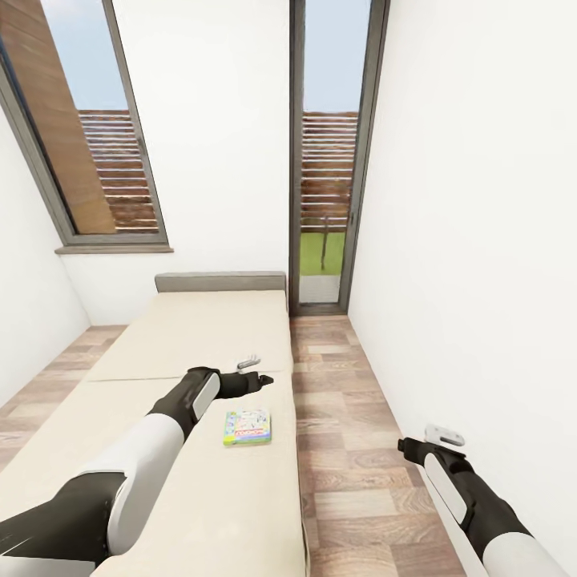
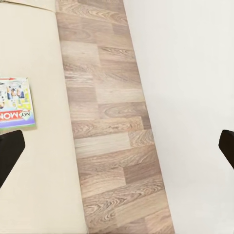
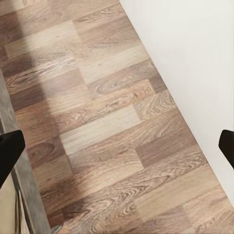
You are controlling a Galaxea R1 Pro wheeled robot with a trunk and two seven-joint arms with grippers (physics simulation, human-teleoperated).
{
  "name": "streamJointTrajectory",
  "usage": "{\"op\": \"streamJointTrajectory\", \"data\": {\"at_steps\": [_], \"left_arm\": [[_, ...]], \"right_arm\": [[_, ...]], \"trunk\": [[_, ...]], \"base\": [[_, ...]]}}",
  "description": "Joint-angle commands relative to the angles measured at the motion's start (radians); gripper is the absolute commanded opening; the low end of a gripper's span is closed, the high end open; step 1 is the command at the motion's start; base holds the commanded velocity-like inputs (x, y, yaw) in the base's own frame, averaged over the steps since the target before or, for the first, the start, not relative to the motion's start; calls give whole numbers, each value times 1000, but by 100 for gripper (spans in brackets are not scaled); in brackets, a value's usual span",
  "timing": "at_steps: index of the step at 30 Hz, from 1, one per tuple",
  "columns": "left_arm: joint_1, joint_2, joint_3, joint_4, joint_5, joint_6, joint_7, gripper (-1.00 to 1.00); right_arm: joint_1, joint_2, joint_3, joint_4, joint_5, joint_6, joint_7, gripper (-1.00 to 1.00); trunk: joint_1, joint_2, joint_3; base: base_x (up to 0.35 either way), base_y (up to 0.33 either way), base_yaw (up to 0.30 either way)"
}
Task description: Put all the toys in the child's room - the three board games (two on the bed and one on the table), the two jigsaw puzzles on the table, and the tennis ball on the table - inside the toy box on the table in the child's room.
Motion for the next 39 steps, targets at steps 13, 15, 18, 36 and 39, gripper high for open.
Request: {"op": "streamJointTrajectory", "data": {"at_steps": [13, 15, 18, 36, 39], "left_arm": [[-1, -2, 7, -1, 2, 8, -1, 100], [-1, -2, 7, -1, 2, 8, -1, 100], [-1, -2, 7, -1, 2, 8, -1, 100], [1, -6, 5, -1, 2, 2, 1, 100], [1, -6, 6, -1, 2, 2, 1, 100]], "right_arm": [[-1, -1, 8, -2, -10, 2, -10, 100], [-1, -1, 8, -2, -10, 2, -10, 100], [-1, -1, 8, -2, -10, 2, -10, 100], [-1, 0, 7, 0, -11, 4, 64, 100], [-2, 0, 6, 4, -11, 4, 103, 100]], "trunk": [[1, -2, -2], [1, -2, -2], [1, -2, -2], [1, -2, -2], [1, -2, -2]], "base": [[67, 19, 0], [5, 1, 0], [2, 0, 0], [0, 0, 0], [0, 0, 0]]}}
